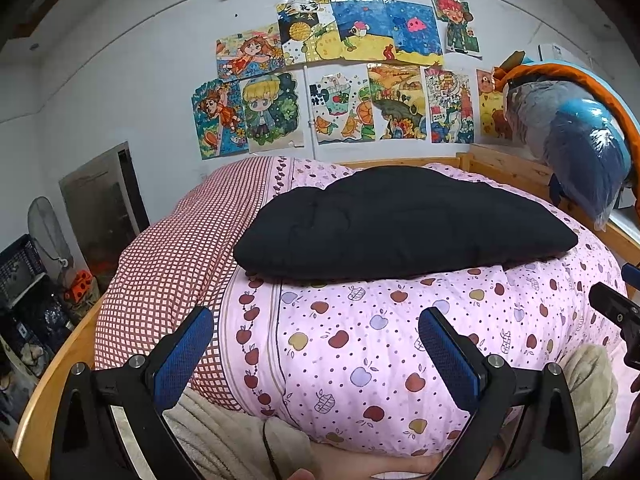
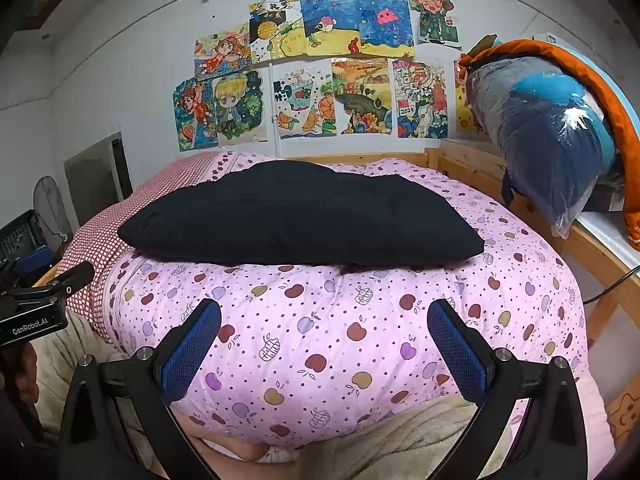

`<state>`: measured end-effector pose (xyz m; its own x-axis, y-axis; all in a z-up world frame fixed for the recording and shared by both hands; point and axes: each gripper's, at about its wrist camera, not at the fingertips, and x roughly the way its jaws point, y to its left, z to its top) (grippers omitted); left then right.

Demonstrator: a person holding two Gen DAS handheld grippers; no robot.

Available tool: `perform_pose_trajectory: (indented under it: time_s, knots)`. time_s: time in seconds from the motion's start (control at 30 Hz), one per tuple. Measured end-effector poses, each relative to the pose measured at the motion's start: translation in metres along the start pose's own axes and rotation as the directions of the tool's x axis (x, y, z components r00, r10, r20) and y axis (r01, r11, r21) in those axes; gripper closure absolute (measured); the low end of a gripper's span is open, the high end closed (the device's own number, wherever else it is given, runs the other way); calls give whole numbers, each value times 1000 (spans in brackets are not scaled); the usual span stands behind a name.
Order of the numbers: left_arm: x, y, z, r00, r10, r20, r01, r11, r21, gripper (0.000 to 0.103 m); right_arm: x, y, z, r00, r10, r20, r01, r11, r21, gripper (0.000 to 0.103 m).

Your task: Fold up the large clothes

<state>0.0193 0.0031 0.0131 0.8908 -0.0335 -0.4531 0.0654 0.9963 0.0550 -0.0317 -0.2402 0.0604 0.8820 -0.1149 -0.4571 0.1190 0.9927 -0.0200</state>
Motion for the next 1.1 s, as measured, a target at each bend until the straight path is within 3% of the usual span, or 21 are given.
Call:
perform_pose_trajectory:
  time_s: [1.1]
  knots:
    - [1,1,0,1000,0,-3,0,1000,-5,0,2,3,2,1000,-1,2,1,1000,1,2]
